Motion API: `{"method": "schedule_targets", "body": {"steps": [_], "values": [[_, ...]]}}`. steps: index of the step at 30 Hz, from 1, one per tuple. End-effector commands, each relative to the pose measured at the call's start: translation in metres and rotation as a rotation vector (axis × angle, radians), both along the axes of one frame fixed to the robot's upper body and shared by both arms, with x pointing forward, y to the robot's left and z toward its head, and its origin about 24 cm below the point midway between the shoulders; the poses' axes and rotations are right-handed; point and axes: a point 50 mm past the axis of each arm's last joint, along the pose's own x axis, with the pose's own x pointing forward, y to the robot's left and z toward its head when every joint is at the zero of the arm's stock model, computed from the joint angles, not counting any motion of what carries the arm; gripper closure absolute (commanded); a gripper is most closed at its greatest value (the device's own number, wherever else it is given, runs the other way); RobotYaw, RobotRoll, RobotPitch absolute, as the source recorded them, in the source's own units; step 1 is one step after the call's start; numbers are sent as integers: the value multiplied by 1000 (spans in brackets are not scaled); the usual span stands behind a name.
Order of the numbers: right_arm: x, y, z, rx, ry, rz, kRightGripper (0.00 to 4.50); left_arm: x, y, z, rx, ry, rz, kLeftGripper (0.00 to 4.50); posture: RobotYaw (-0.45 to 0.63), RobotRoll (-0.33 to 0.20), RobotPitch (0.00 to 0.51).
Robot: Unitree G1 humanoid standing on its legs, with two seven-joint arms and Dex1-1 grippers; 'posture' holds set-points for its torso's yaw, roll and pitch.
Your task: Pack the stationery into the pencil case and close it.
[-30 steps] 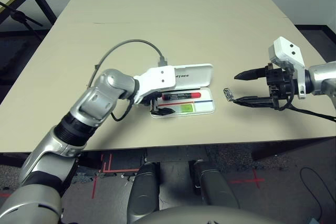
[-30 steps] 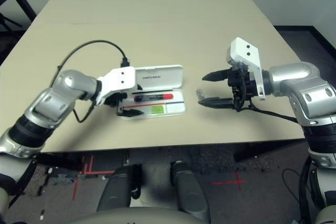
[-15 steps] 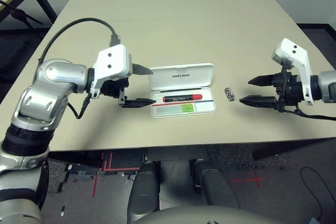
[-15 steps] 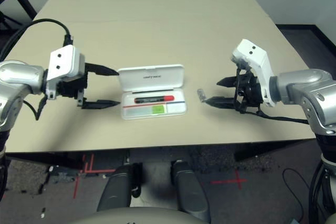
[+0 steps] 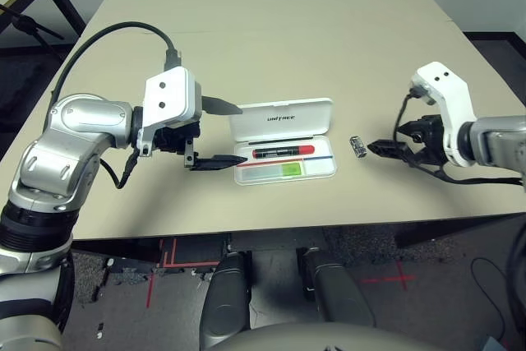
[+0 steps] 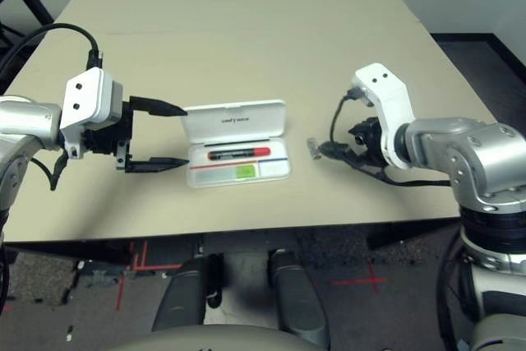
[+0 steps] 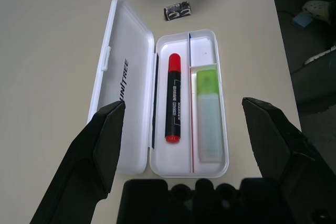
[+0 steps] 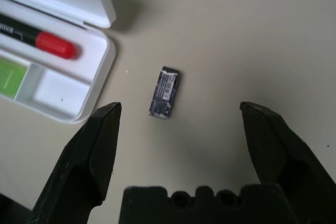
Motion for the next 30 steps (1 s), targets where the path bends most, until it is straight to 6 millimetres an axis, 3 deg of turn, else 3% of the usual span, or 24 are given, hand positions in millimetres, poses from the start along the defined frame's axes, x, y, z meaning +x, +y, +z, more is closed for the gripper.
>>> {"method": "schedule_targets", "body": {"steps": [1, 16, 30], "values": [[3, 0, -2, 7, 10, -59, 0, -4, -4, -4, 11, 7, -26, 22, -86, 0, 175], [3, 18, -21, 23, 62, -31, 0, -8, -1, 0, 19, -3, -26, 22, -51, 0, 179], [8, 25, -53, 6, 136, -85, 0, -10, -4, 1, 16, -8, -29, 22, -37, 0, 176]]}}
